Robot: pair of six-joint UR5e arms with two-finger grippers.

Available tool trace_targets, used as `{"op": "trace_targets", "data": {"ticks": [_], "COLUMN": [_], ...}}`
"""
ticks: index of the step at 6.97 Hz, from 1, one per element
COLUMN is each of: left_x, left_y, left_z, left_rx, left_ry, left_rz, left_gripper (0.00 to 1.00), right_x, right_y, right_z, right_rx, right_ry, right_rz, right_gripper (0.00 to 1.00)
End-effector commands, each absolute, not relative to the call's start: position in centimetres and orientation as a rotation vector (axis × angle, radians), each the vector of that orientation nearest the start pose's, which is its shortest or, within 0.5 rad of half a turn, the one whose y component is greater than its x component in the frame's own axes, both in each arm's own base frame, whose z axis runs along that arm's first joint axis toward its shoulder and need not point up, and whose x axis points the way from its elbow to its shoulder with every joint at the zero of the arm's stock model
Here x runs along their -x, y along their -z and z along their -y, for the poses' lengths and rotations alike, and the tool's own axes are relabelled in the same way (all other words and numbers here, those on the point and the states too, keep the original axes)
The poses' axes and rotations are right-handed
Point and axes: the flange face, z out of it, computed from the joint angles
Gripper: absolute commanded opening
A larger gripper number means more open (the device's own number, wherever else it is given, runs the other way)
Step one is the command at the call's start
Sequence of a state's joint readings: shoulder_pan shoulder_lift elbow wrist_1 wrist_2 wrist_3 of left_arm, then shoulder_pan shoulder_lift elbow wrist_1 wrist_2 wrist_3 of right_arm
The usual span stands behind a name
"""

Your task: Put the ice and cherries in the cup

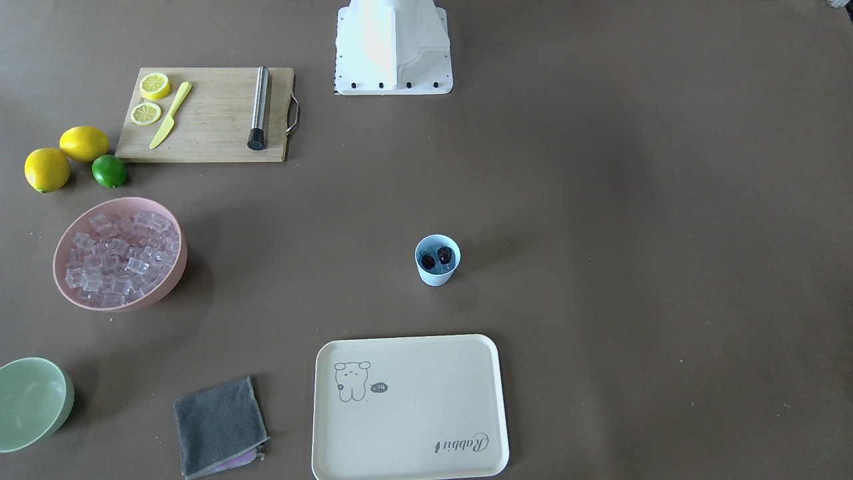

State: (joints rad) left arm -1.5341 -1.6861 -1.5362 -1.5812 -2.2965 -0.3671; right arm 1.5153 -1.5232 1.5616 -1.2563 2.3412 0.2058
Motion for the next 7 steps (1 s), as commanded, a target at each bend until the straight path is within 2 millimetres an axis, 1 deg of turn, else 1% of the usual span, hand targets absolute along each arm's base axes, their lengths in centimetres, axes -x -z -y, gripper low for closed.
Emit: {"op": "trace_targets", "data": {"ticks": [1, 5, 7], "left_x": [4.7, 4.8, 4.7], "left_y": [-63.6, -64.9, -64.8], "left_z": [53.9, 53.6, 53.6], "left_rx": [0.092, 0.117, 0.117], "left_ry": [0.294, 0.304, 0.305], "left_rz": [-0.724, -0.72, -0.721], "left_gripper": [0.98, 0.98, 0.98], "right_x": [-3.3, -3.1, -3.2], "right_y": [-61.5, -61.4, -61.5], "right_z": [53.0, 53.1, 53.1], "right_rx": [-0.142, -0.148, -0.149], "right_ry": [-0.04, -0.032, -0.033], "right_rz": [0.798, 0.796, 0.79], "right_gripper": [1.0, 1.0, 1.0]}}
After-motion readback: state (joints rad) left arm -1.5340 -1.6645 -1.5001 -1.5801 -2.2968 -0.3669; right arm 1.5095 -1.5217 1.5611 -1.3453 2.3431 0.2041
